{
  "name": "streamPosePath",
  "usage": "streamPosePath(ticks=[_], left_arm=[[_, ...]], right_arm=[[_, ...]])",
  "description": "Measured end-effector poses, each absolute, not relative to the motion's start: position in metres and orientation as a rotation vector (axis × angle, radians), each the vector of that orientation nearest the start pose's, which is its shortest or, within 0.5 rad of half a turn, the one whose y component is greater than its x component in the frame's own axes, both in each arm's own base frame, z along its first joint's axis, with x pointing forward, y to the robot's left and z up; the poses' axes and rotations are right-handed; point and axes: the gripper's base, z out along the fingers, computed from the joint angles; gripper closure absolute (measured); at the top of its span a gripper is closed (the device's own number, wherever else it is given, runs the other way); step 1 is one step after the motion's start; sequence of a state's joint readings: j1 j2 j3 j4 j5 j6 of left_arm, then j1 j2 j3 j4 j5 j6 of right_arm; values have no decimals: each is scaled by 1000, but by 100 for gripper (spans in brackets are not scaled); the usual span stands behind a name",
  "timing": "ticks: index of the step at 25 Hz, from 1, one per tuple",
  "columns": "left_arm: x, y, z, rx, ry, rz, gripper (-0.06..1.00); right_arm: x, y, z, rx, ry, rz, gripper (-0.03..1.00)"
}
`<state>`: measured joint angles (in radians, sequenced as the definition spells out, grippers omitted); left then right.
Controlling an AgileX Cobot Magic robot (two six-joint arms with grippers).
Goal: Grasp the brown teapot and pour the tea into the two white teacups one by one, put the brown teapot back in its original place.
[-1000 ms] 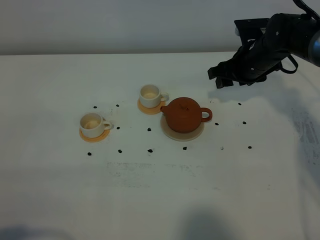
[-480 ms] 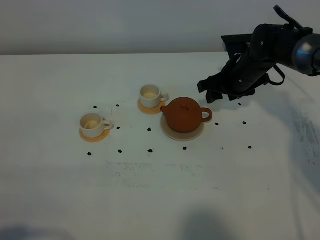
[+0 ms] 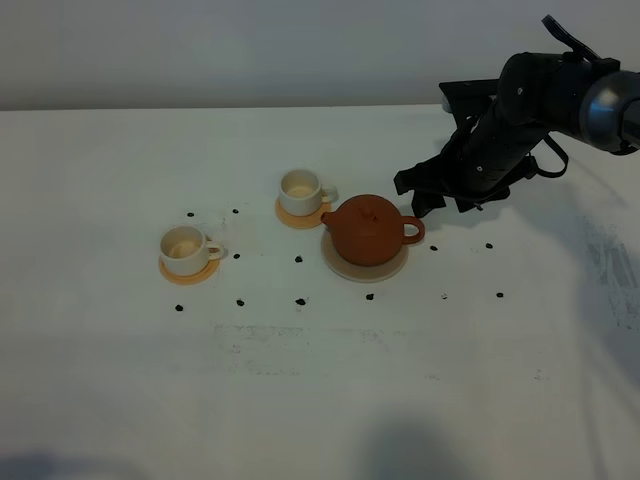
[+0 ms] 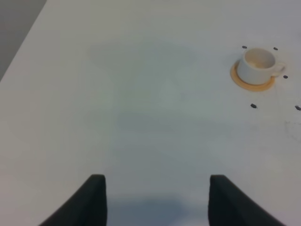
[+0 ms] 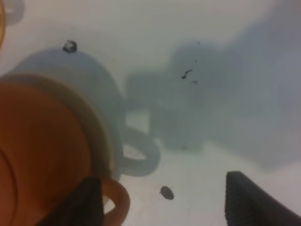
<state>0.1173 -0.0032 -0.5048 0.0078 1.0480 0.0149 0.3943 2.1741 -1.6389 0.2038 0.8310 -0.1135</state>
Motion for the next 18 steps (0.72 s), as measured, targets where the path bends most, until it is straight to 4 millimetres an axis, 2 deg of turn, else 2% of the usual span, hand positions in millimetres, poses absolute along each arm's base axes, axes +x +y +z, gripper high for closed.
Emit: streamPosePath(ticks=[18], left_arm=[[-5, 0, 280, -104, 2022, 93, 45]], right_arm=[[402, 195, 157, -659, 2876, 304, 45]])
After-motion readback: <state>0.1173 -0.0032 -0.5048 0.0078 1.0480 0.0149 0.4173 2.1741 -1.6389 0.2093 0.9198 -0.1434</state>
